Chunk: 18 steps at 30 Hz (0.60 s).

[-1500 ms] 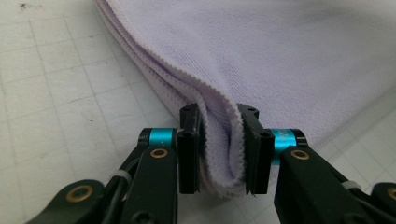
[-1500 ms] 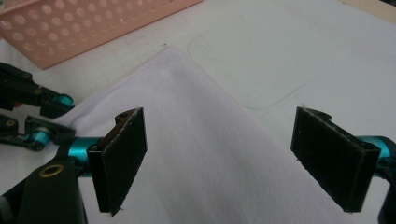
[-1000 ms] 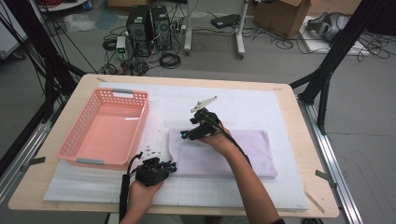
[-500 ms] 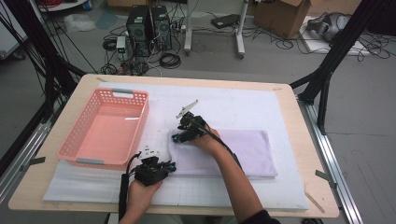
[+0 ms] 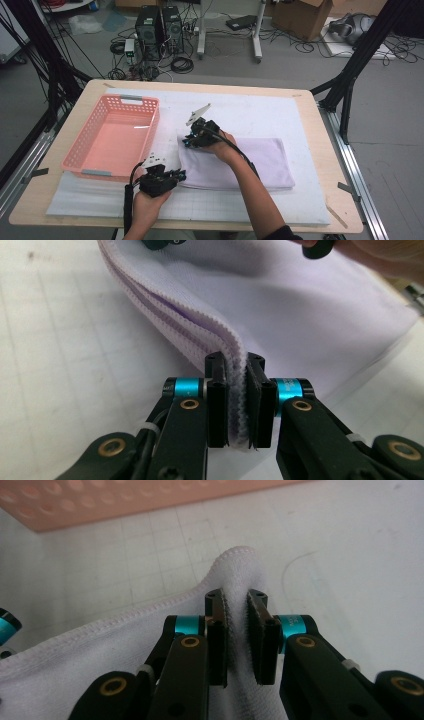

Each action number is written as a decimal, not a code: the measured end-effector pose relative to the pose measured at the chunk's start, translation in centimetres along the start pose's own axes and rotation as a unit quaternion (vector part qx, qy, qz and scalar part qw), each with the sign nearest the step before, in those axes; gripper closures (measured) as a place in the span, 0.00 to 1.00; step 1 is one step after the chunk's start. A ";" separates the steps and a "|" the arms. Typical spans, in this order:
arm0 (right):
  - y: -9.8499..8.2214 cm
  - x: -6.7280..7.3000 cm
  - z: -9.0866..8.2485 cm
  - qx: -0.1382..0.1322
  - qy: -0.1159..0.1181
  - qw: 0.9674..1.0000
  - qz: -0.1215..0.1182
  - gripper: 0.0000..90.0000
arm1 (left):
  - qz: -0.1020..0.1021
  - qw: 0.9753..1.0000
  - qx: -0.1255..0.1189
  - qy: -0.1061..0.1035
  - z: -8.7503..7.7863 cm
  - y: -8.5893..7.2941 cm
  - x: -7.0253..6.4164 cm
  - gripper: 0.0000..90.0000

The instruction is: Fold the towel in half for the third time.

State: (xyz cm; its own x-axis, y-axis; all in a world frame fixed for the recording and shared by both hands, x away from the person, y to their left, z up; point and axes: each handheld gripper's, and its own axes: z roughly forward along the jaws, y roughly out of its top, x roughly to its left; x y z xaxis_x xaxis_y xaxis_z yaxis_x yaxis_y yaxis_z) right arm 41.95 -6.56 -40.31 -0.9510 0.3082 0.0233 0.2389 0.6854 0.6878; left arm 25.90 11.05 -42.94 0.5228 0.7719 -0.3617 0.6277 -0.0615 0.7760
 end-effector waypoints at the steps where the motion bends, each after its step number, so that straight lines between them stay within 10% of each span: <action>1: -0.2 -0.2 -1.2 -0.018 0.000 1.000 0.004 0.89 | -0.004 1.000 -0.008 -0.008 0.1 0.3 -0.4 0.90; 18: -4.2 -2.0 -9.2 -0.071 -0.032 0.997 0.021 0.89 | 0.021 0.996 0.005 -0.083 4.3 4.5 -5.6 0.90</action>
State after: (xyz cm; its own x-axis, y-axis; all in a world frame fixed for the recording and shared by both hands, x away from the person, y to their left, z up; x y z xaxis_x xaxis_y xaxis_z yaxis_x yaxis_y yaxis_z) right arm 41.02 -16.12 -36.56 -0.9253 0.3790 0.0109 0.2435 0.5720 0.7833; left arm 28.33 3.70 -39.64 0.6364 0.6529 -0.4106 0.6084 -0.0977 0.7876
